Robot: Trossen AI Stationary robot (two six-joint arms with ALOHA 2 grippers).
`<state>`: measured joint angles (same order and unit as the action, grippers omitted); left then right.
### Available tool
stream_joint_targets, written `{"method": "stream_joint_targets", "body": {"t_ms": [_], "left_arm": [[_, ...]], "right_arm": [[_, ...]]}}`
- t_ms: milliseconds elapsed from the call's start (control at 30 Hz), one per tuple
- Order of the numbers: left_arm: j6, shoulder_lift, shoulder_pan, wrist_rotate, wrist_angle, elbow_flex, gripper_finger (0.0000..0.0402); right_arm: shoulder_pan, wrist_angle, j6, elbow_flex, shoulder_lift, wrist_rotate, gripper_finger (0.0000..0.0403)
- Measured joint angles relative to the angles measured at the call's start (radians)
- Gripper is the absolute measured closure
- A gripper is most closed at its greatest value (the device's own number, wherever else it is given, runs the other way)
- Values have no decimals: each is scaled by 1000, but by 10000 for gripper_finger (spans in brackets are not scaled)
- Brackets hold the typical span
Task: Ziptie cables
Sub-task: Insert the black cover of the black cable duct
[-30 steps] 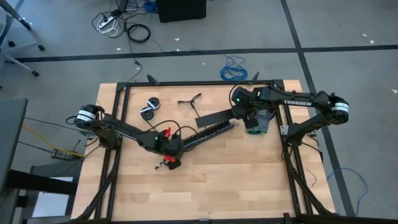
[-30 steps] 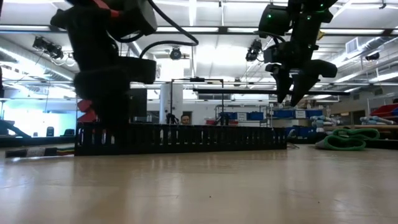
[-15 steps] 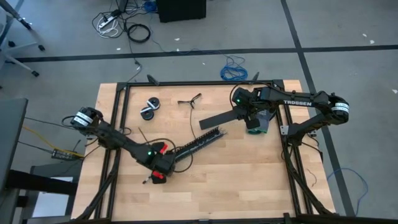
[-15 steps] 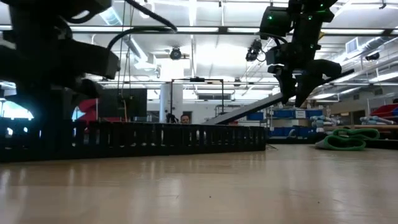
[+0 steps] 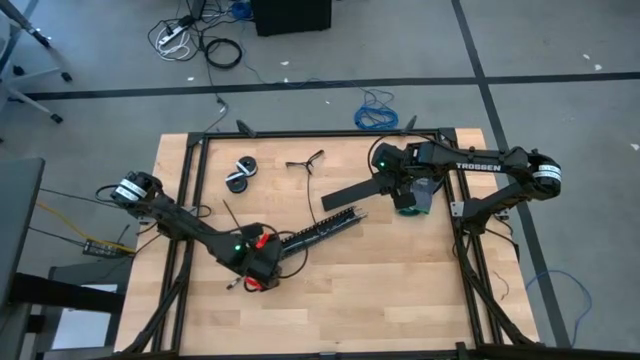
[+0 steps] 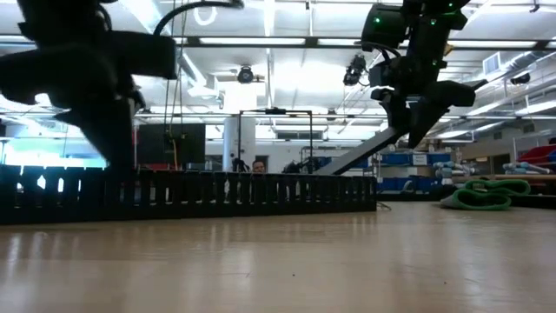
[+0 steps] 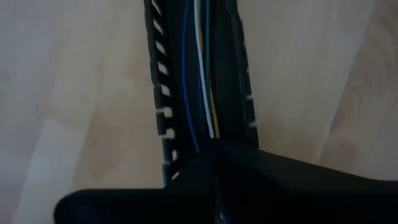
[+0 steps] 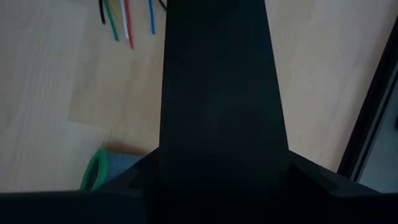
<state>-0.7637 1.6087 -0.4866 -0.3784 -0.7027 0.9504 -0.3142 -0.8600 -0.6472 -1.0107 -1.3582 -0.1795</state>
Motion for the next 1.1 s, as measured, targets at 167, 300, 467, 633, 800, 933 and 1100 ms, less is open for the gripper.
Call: {"method": "stream_joint_targets", "body": {"t_ms": [167,300,467,633,800,933,1100], "left_arm": [[-33,0,1,-89,-4,42,401],[-61,0,3,-231,2,131,401],[-198,-73,16,-470,-120,225,401],[-401,-242,21,-621,-331,228,401],[-420,-362,22,-662,-360,228,401],[-428,-394,38,-640,-306,227,401],[-412,-402,65,-501,-50,144,401]], "right_arm": [[0,0,0,0,0,0,194],[0,0,0,0,0,-1,194],[7,4,15,0,9,7,194],[9,15,87,-53,59,206,194],[10,2,105,-93,61,435,194],[26,8,74,-92,23,513,194],[46,84,49,-89,16,460,194]]}}
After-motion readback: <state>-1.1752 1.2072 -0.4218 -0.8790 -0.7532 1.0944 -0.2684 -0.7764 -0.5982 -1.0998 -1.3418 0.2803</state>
